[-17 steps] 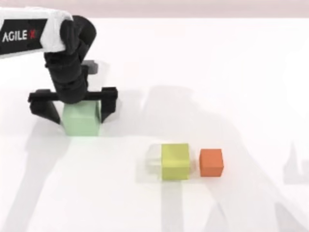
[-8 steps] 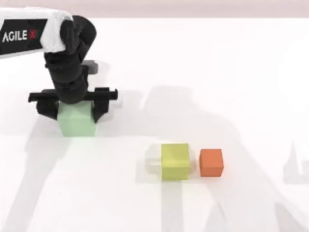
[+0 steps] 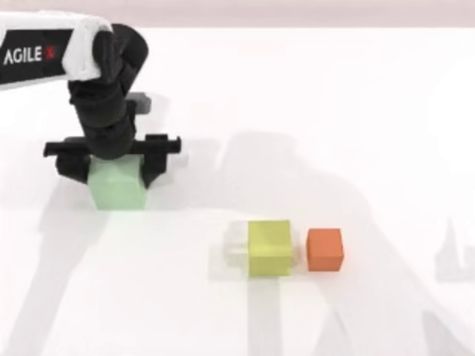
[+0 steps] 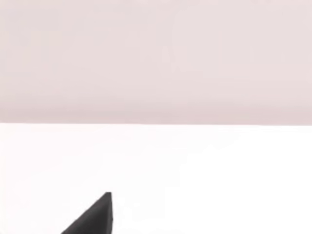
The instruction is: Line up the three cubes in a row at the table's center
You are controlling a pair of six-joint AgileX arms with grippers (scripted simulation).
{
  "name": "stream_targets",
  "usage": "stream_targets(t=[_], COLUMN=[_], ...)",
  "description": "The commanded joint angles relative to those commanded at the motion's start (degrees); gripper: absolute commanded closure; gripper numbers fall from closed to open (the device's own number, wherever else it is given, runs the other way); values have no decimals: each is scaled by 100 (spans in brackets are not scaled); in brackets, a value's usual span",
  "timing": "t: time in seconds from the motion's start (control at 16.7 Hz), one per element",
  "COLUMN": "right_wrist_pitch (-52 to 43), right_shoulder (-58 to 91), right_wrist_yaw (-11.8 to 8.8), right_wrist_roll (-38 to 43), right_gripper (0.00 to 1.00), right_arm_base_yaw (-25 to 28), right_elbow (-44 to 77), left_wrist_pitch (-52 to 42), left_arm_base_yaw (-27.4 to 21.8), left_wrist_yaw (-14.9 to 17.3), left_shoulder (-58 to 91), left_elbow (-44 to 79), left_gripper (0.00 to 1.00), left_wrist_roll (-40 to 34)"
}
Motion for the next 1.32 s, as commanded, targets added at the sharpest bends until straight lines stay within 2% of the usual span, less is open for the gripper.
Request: stream_targets(t=[0.48,0.9,1.2,1.32], right_wrist_pitch=[0,0,0,0], right_shoulder=[0,0,0,0], right_wrist_yaw=[0,0,0,0], right_wrist_roll=[0,0,0,0], right_gripper=[0,0,0,0], right_arm_base_yaw=[0,0,0,0], right_elbow=[0,0,0,0], left_wrist_pitch=[-115,-1375,-1377,-1358], left_arm_base_yaw=[15,114,67,-126], left_wrist_yaw=[-10,-14,-17,-22], left_shoulder=[-67,-462,-467,-605], left_elbow=[103,939,928,784], left_gripper=[100,100,100,100], left_wrist_roll=[9,-3,-9,-202])
